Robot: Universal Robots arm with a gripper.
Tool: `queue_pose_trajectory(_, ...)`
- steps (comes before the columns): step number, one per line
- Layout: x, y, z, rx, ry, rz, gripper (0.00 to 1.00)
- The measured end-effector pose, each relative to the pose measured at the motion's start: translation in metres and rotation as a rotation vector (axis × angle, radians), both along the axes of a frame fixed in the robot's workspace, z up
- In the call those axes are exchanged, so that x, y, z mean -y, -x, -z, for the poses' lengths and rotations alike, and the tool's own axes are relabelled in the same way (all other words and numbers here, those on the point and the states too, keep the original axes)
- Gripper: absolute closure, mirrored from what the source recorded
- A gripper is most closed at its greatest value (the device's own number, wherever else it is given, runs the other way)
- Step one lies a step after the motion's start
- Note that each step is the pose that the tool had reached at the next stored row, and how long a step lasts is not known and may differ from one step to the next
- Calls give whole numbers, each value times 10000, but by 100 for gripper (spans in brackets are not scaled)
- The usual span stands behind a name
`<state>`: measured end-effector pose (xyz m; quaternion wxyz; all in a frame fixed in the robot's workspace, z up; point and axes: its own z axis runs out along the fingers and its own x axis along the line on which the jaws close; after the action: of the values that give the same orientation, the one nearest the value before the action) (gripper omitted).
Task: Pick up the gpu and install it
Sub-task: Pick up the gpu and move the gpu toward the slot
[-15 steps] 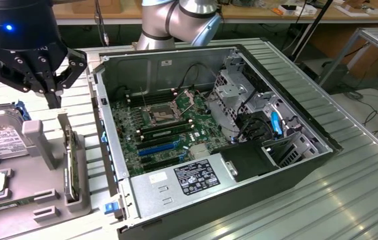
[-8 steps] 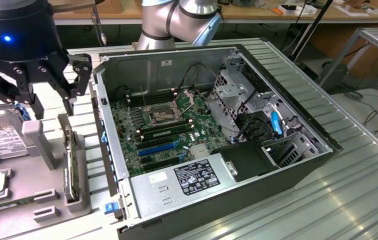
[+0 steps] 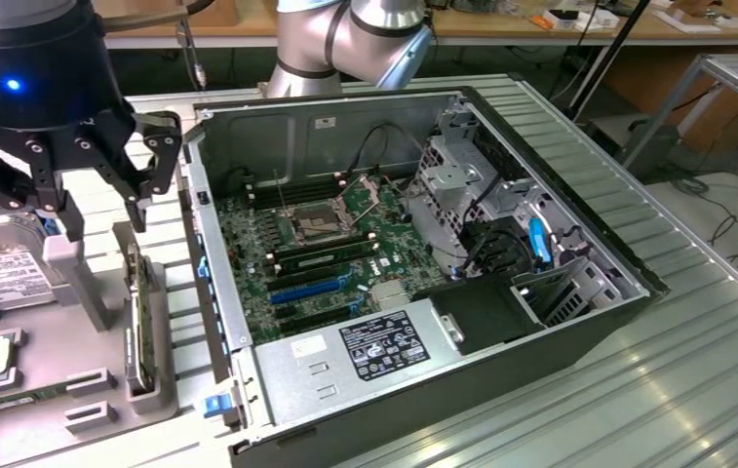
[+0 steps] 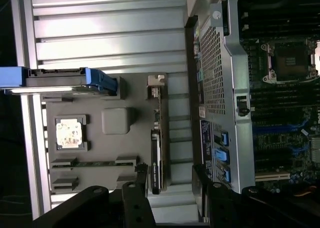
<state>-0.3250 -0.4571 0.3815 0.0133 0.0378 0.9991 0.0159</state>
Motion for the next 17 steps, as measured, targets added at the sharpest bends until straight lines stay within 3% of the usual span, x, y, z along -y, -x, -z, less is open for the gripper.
queue_pose_trajectory(2,9,0,-1,-2,0,1,44)
queue_pose_trajectory(17,10,0,52,-1,0,0,44)
